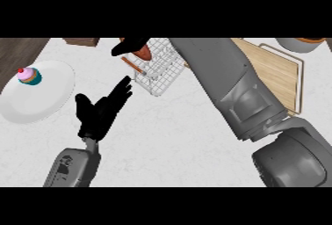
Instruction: Pick the sweet potato from the tray and place it in the tiered basket
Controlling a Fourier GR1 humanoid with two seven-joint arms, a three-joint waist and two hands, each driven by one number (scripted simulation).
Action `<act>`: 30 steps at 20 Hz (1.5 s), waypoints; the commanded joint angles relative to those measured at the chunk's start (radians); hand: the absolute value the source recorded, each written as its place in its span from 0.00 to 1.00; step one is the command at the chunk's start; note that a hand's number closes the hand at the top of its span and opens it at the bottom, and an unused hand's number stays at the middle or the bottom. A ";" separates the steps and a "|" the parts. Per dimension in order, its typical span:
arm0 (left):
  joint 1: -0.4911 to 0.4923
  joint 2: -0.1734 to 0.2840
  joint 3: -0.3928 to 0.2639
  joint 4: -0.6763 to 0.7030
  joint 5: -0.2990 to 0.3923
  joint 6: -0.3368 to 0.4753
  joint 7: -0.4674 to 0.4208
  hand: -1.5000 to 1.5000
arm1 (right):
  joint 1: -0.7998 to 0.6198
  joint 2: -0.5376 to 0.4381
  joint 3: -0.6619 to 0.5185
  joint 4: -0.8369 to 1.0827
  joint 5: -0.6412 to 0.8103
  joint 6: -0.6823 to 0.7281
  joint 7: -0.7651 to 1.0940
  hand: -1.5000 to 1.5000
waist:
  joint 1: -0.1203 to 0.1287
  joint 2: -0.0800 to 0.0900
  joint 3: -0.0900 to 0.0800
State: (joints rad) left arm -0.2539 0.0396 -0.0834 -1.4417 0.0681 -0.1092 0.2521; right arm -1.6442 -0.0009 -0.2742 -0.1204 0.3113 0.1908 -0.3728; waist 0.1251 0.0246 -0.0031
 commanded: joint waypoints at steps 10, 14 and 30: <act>0.004 0.026 0.043 -0.015 0.000 0.022 0.016 0.50 | 0.006 -0.082 -0.122 0.020 -0.156 -0.179 0.082 0.00 | -0.065 -0.002 0.002; 0.043 0.034 0.050 0.008 0.000 0.004 -0.044 0.50 | 0.060 -0.204 -0.091 0.023 -0.121 -0.112 0.100 0.00 | -0.065 0.005 0.001; 0.007 0.022 0.046 -0.012 0.000 0.008 -0.039 0.50 | 0.251 -0.655 -0.012 -0.015 -0.039 0.490 -0.102 0.00 | -0.047 0.023 0.005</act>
State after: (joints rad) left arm -0.2219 0.0535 -0.0554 -1.4736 0.0657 -0.0996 0.2304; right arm -1.4365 -0.5806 -0.2947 -0.1307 0.2605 0.5951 -0.4293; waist 0.0783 0.0434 0.0021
